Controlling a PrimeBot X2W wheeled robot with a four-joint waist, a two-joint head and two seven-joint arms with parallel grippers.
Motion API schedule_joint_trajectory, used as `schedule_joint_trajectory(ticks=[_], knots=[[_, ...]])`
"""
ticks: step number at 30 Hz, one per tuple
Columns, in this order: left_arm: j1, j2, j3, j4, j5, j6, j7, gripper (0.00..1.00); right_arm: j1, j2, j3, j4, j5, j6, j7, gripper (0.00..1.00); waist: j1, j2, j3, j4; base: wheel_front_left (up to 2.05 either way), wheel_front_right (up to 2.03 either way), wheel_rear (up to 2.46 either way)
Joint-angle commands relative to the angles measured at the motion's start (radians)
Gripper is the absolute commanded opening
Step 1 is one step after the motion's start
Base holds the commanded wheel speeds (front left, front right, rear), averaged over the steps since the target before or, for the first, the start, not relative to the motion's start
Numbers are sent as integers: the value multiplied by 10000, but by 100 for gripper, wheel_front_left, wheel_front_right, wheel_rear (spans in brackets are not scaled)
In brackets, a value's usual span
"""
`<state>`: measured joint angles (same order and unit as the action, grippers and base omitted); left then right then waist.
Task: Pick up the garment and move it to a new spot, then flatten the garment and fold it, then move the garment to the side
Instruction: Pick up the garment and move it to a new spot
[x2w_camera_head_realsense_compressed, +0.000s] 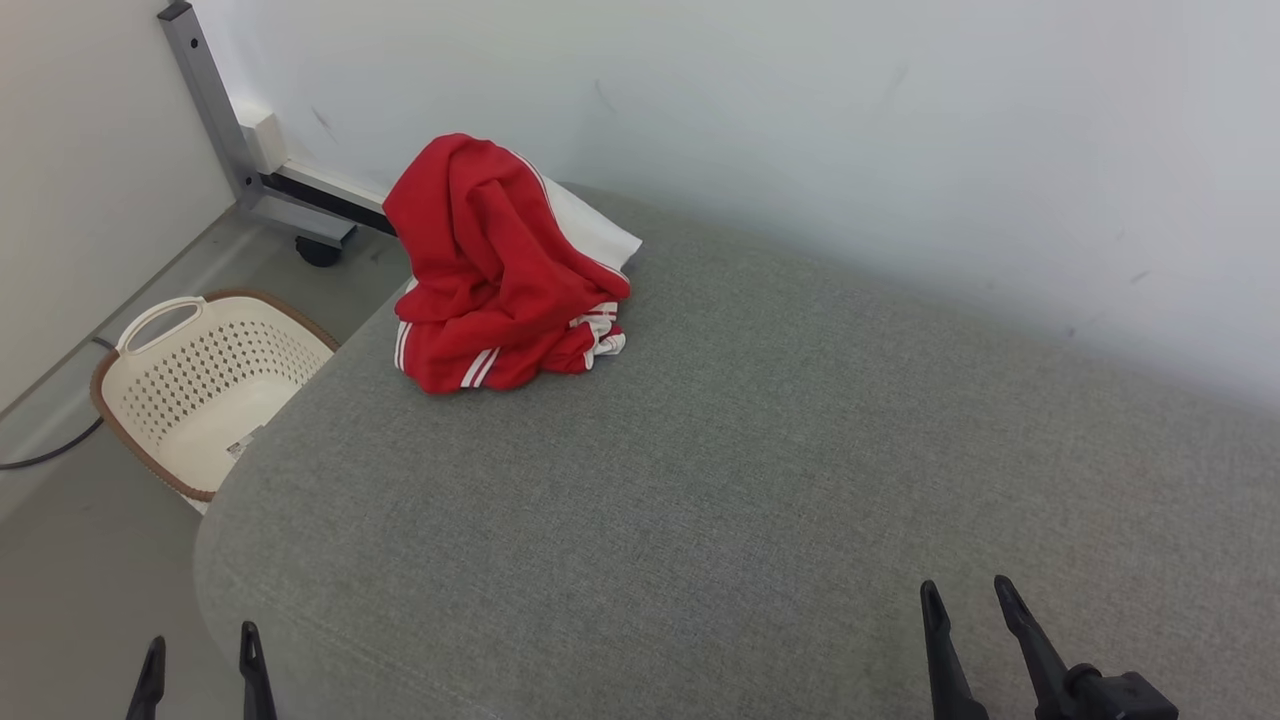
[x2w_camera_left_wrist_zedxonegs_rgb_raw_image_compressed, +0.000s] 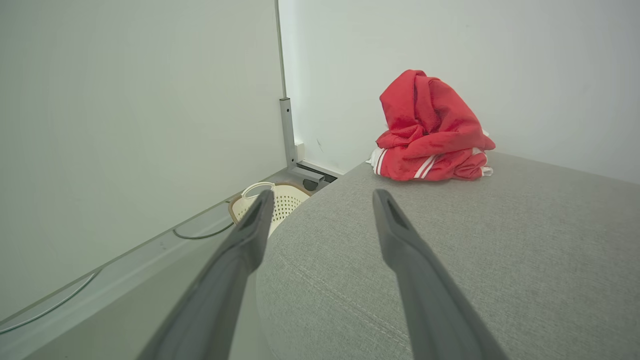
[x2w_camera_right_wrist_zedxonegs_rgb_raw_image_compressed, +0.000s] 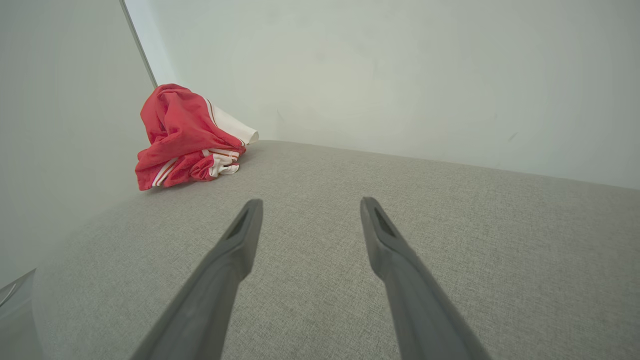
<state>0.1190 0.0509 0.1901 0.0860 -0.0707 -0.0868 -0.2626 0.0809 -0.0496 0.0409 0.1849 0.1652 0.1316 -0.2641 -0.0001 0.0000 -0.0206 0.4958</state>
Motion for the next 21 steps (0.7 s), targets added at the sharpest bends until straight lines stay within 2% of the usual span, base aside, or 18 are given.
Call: schedule_joint_trajectory(ticks=[1,5,10,19,21], knots=[[32,-11,-7,13,-79,36,-34,100,0,-14,-6,9,-56,-17,-7,100,1,0,-6,-16,0,0,0],[-160,-11,-70,62,-44,7,-34,100,45,-14,-8,0,-107,-17,-6,100,1,0,38,-184,0,0,0],[-633,-11,-18,128,33,-68,-34,100,-252,-11,117,-27,-275,-17,-7,100,1,0,277,-704,0,0,0],[-2498,527,374,307,38,-331,-35,100,-1050,-17,609,-135,-601,-17,-6,100,1,0,1190,-2507,0,0,0],[-2759,618,364,361,12,-363,-34,100,-1129,-15,560,-173,-627,-17,-7,100,1,0,1313,-2662,0,0,0]])
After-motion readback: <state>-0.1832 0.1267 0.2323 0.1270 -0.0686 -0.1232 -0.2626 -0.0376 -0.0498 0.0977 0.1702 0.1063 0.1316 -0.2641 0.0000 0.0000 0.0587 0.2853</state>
